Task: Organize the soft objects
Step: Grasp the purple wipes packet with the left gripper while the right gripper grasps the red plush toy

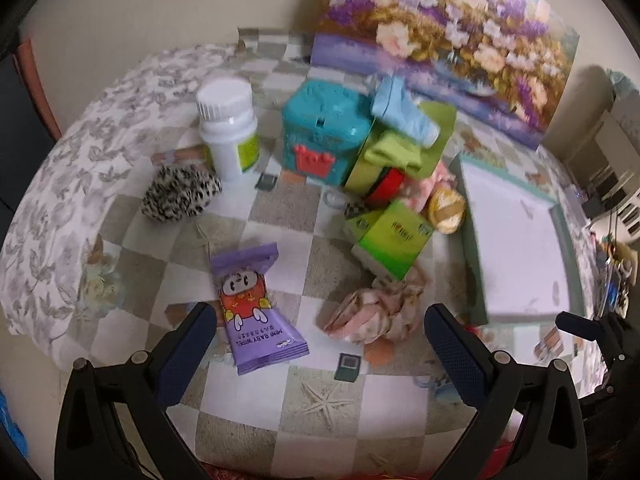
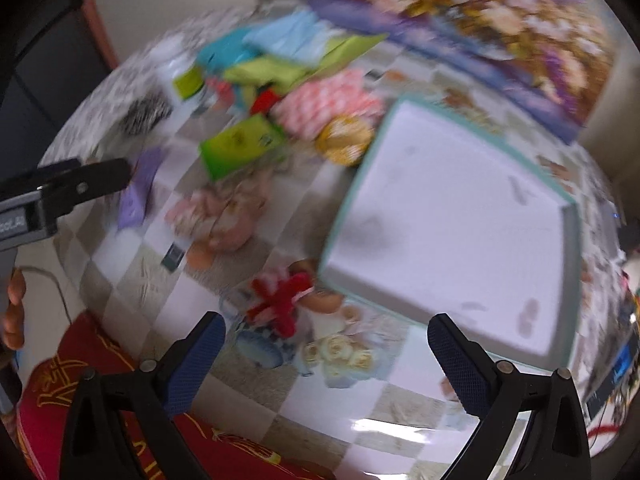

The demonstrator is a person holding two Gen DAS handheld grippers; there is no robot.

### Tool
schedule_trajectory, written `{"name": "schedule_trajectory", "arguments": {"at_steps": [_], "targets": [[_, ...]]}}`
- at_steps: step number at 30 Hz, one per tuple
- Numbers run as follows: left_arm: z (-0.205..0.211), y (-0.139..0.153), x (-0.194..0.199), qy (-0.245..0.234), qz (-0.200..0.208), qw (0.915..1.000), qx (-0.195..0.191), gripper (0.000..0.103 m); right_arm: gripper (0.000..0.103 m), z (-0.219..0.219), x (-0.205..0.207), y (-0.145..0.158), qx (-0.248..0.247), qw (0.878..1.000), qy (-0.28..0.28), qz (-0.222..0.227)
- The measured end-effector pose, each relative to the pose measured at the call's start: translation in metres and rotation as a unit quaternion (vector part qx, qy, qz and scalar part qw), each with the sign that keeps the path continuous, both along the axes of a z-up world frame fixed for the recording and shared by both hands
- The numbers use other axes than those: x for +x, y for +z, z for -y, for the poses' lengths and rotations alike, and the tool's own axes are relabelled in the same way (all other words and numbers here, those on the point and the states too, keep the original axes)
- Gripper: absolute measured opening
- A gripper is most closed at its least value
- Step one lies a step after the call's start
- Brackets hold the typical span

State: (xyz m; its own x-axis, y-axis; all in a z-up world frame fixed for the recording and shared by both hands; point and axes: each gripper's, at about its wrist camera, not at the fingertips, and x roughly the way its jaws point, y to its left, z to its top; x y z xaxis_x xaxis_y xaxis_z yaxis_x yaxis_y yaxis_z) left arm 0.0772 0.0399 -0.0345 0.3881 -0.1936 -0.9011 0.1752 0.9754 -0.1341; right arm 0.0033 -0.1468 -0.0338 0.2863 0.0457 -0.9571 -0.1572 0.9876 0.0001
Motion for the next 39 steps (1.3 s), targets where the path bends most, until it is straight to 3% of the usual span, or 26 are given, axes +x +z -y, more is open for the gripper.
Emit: {"name": "schedule_trajectory", "arguments": {"at_steps": [5, 9, 15, 21, 26, 29, 35, 39], "targets": [[-0.014, -0.024, 0.013, 0.02, -0.031, 0.9993, 0.009, 0.103, 0.098, -0.013, 0.007, -0.014, 0.009, 0.999, 0.028, -0.022], [-0.029, -0.037, 0.023, 0.041, -0.049, 0.9979, 0.003, 0.103, 0.086, -0.019, 0.011, -0.025, 0.029, 0.998, 0.036, -0.04], [-0.047, -0.056, 0.036, 0.07, -0.077, 0.9943, -0.022, 0.102, 0.079, -0.024, 0.02, -0.041, 0.045, 0.997, 0.034, -0.06], [-0.049, -0.072, 0.042, 0.069, -0.097, 0.9924, -0.03, 0.08, 0.059, -0.021, 0.028, -0.057, 0.047, 0.996, 0.022, -0.075], [-0.05, -0.077, 0.043, 0.068, -0.092, 0.9932, -0.023, 0.047, 0.044, -0.015, 0.031, -0.068, 0.049, 0.995, 0.015, -0.084], [-0.054, -0.076, 0.041, 0.074, -0.094, 0.9923, -0.033, 0.043, 0.033, -0.013, 0.03, -0.07, 0.05, 0.996, 0.015, -0.079], [-0.061, -0.073, 0.036, 0.09, -0.095, 0.9909, -0.032, 0.038, 0.03, -0.017, 0.031, -0.065, 0.059, 0.995, 0.018, -0.074], [-0.061, -0.051, 0.027, 0.091, -0.085, 0.9916, -0.034, 0.038, 0.03, -0.015, 0.025, -0.043, 0.079, 0.995, 0.028, -0.047]]}}
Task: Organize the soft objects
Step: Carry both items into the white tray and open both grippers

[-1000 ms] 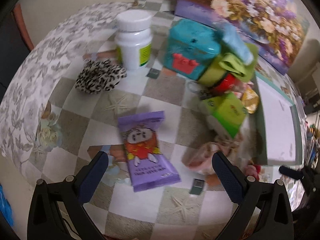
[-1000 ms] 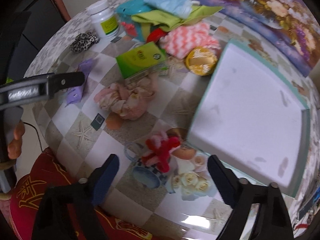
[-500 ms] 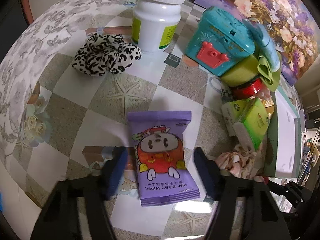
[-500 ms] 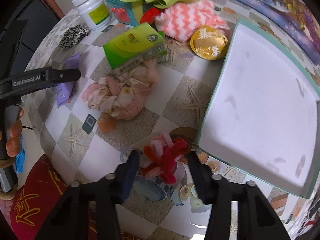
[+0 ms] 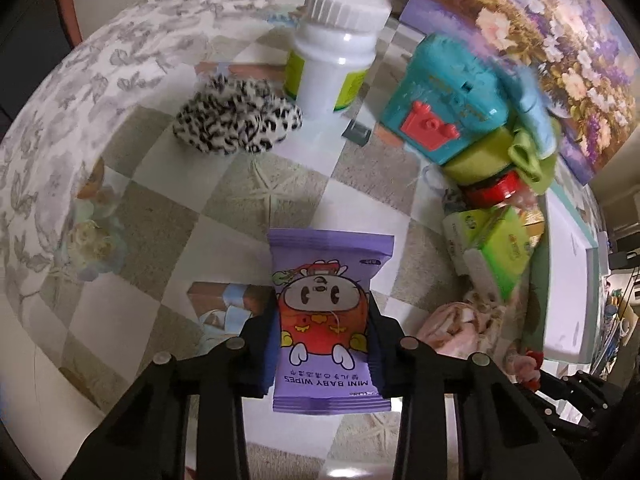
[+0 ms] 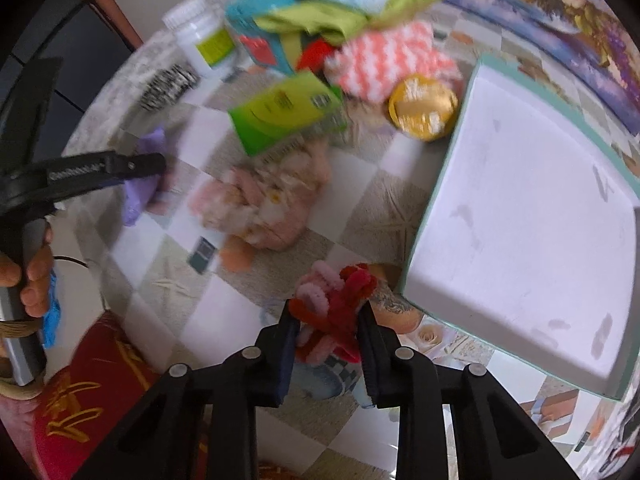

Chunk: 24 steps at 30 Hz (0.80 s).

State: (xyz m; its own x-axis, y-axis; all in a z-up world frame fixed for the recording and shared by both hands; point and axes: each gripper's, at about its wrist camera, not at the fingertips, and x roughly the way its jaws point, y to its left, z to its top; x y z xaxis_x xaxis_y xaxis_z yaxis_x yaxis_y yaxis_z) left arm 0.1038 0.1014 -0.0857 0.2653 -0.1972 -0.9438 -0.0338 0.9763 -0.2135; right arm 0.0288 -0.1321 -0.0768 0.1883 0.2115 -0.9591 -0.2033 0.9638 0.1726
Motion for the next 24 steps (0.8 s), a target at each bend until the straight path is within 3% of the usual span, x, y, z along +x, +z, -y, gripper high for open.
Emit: {"name": "schedule_trajectory", "arguments": {"at_steps": [6, 12, 17, 24], "targets": [[0.009, 0.051, -0.006, -0.01, 0.045, 0.9989, 0.008, 0.038, 0.03, 0.014, -0.004, 0.049, -0.005, 0.999, -0.004, 0.054], [0.049, 0.098, 0.003, -0.037, 0.074, 0.9966, -0.001, 0.038, 0.03, 0.05, 0.005, 0.09, -0.041, 0.991, -0.074, 0.102], [0.1, 0.123, 0.017, -0.07, 0.093, 0.9932, 0.004, 0.038, 0.03, 0.091, 0.022, 0.092, -0.06, 0.98, -0.157, 0.107], [0.169, 0.131, 0.025, -0.103, 0.101, 0.9896, 0.001, 0.038, 0.03, 0.139, 0.033, 0.094, -0.095, 0.961, -0.234, 0.111]]}}
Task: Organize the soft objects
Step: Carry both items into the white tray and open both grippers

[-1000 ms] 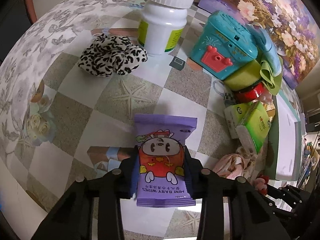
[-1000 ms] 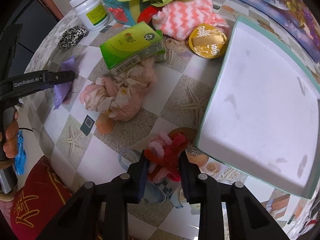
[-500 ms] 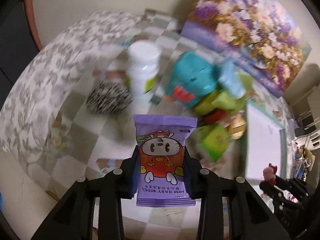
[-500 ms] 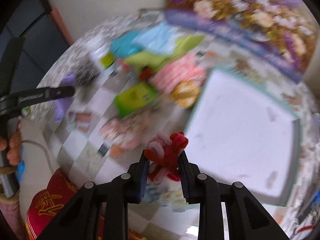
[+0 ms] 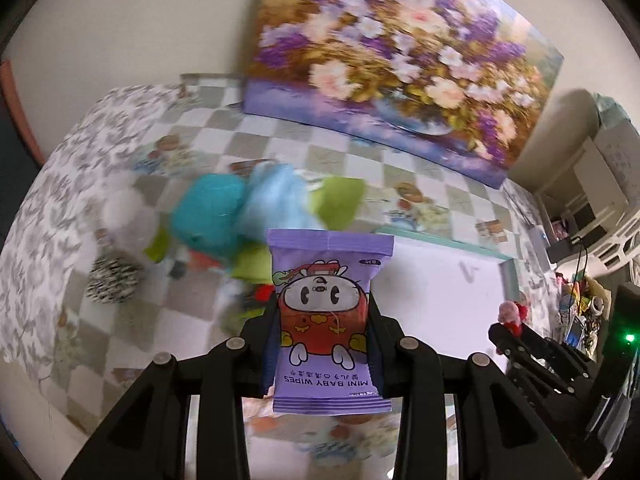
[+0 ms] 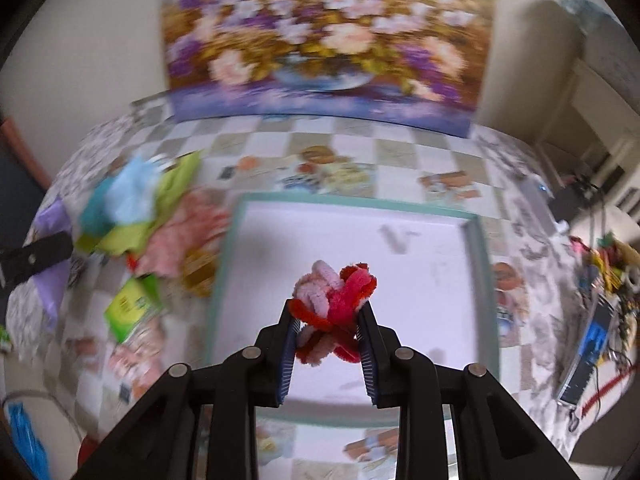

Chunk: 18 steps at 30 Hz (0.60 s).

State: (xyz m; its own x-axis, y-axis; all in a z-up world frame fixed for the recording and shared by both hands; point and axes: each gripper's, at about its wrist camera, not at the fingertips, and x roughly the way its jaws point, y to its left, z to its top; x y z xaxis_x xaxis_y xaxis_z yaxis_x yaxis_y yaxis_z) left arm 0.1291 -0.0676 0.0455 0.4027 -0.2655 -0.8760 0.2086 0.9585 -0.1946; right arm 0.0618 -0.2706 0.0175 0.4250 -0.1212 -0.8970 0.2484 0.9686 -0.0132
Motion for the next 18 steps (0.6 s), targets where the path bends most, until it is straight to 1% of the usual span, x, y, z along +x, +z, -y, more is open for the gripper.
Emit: {"name": "schedule_trajectory", "arguments": {"at_steps": [3, 6, 8, 11, 14, 18], "targets": [[0.029, -0.009, 0.002, -0.015, -0.004, 0.9999, 0.002, 0.038, 0.03, 0.018, 0.001, -0.006, -0.005, 1.0, -0.03, 0.003], [0.057, -0.026, 0.002, -0.031, -0.01, 0.9994, 0.012, 0.038, 0.03, 0.036, -0.003, -0.021, -0.01, 0.998, -0.055, 0.0], [0.075, -0.039, 0.003, -0.039, -0.017, 0.9989, 0.018, 0.038, 0.03, 0.051, -0.005, -0.033, -0.019, 0.997, -0.077, -0.02], [0.099, -0.06, 0.004, -0.046, -0.034, 0.9982, 0.017, 0.038, 0.03, 0.073, -0.011, -0.04, -0.029, 0.994, -0.1, -0.027], [0.121, -0.078, -0.003, -0.069, -0.042, 0.9965, 0.022, 0.039, 0.03, 0.094, -0.017, -0.049, -0.024, 0.991, -0.124, -0.034], [0.137, -0.093, -0.013, -0.089, -0.049, 0.9942, 0.034, 0.039, 0.03, 0.114, -0.028, -0.059, -0.011, 0.987, -0.156, -0.045]]}}
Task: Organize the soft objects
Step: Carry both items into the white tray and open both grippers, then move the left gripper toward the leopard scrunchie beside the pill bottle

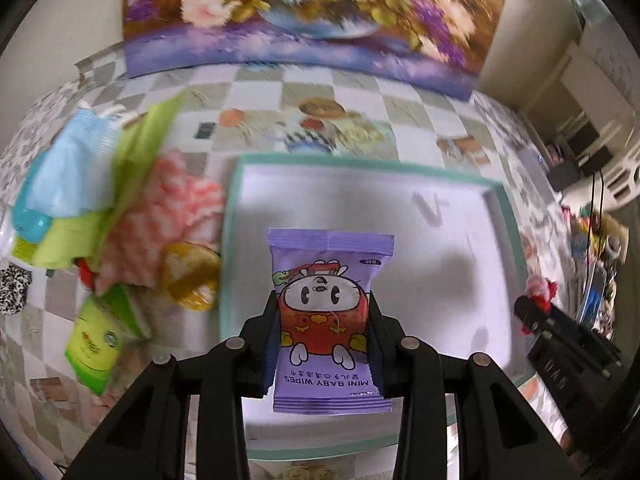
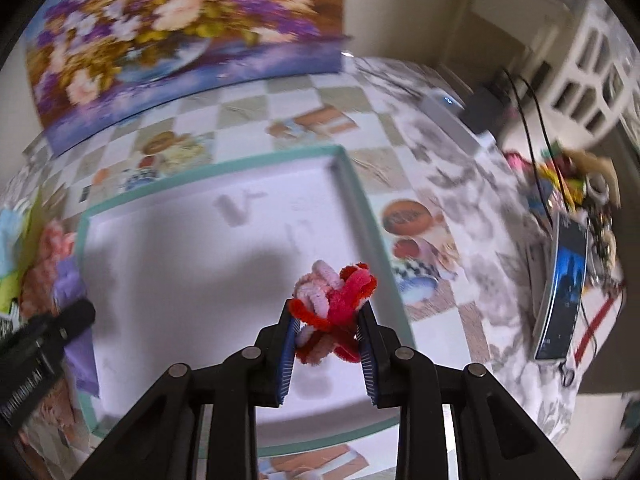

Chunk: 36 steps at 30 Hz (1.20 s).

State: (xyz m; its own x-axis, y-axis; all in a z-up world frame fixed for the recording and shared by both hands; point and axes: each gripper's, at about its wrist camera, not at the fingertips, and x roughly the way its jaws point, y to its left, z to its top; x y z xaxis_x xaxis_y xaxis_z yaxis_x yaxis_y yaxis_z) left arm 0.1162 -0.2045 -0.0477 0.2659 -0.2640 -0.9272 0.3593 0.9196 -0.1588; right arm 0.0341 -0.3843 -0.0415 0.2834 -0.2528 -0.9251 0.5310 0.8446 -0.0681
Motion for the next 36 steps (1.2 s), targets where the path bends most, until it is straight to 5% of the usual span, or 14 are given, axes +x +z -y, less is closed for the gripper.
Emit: {"name": "schedule_trajectory", "arguments": {"at_steps": [5, 7, 9, 11, 18, 23, 29, 36], "targets": [[0.001, 0.002, -0.003, -0.008, 0.017, 0.9998, 0.006, 0.04, 0.031, 0.01, -0.008, 0.0, 0.004, 1.0, -0.022, 0.003], [-0.002, 0.003, -0.002, -0.006, 0.016, 0.9999, 0.001, 0.049, 0.033, 0.01, -0.008, 0.002, 0.001, 1.0, -0.024, 0.005], [-0.005, 0.002, 0.0, 0.001, 0.005, 1.0, 0.002, 0.064, 0.056, 0.007, -0.007, 0.005, -0.01, 1.0, -0.02, 0.004], [-0.009, 0.002, 0.003, 0.009, -0.007, 0.9999, -0.001, 0.069, 0.072, 0.005, -0.007, 0.008, -0.014, 1.0, -0.018, 0.008], [-0.03, 0.011, 0.008, 0.049, 0.004, 0.9987, 0.017, 0.071, 0.074, -0.004, -0.008, 0.016, -0.02, 1.0, -0.009, 0.013], [-0.048, 0.022, 0.011, 0.077, 0.049, 0.9944, 0.054, 0.092, 0.088, -0.015, -0.004, 0.013, -0.022, 1.0, 0.01, 0.01], [-0.073, 0.028, 0.017, 0.111, 0.069, 0.9895, 0.063, 0.093, 0.1, -0.028, -0.001, 0.01, -0.012, 0.999, 0.028, 0.015], [-0.1, 0.033, 0.02, 0.156, 0.085, 0.9797, 0.091, 0.093, 0.1, -0.043, 0.003, 0.015, -0.013, 0.998, 0.05, 0.026]]}}
